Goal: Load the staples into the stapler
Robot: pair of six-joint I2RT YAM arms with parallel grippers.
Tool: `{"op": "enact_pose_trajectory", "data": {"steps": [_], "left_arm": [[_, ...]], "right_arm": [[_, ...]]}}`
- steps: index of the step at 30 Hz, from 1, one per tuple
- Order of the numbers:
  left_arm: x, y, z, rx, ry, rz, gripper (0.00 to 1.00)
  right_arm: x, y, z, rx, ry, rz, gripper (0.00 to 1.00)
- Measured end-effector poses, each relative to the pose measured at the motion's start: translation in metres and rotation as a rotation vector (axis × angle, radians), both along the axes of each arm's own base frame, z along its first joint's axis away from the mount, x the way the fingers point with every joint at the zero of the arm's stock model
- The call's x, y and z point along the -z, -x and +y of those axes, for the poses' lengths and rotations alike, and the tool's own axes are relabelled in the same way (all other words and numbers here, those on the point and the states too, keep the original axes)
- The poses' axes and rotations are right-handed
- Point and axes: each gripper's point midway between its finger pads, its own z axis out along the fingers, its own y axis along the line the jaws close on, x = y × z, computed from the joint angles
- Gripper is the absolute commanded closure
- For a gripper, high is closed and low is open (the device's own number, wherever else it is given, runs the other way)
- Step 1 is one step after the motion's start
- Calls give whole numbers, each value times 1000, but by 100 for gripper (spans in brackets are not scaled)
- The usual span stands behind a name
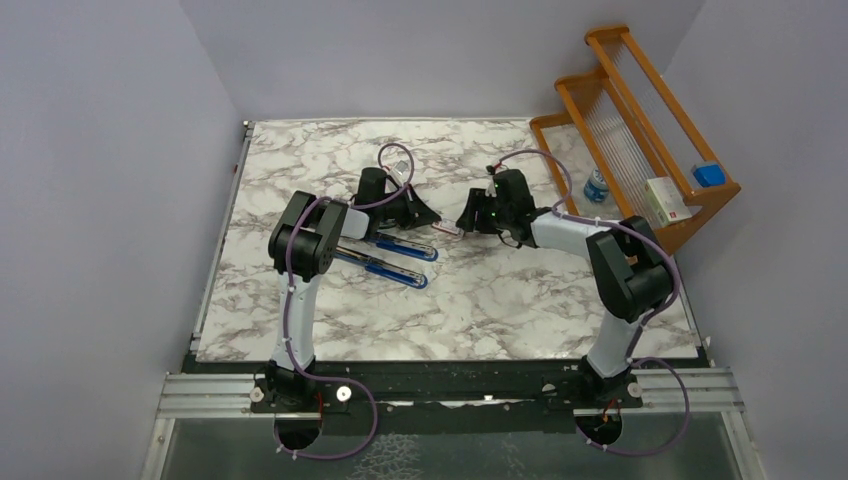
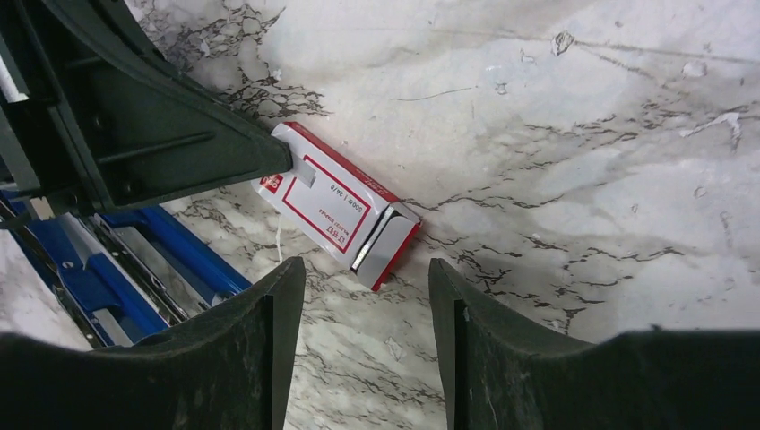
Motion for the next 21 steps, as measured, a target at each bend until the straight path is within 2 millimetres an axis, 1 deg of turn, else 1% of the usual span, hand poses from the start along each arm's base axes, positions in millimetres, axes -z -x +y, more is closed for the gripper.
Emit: {"op": "enact_pose_trajectory", "data": {"steps": [7,10,14,21], "left_arm": [[0,0,0,0,3,-7,100],[0,0,0,-2,6,-8,100],[-1,1,0,-3,9,-4,100],[0,1,0,-6,13,0,100]], "right_arm": [[19,1,4,80,-54,95,49],[18,-2,5,96,-65,100,51],[20,-6,6,107,-67,104,58],[23,-11,8,113,-59,104,65]]}}
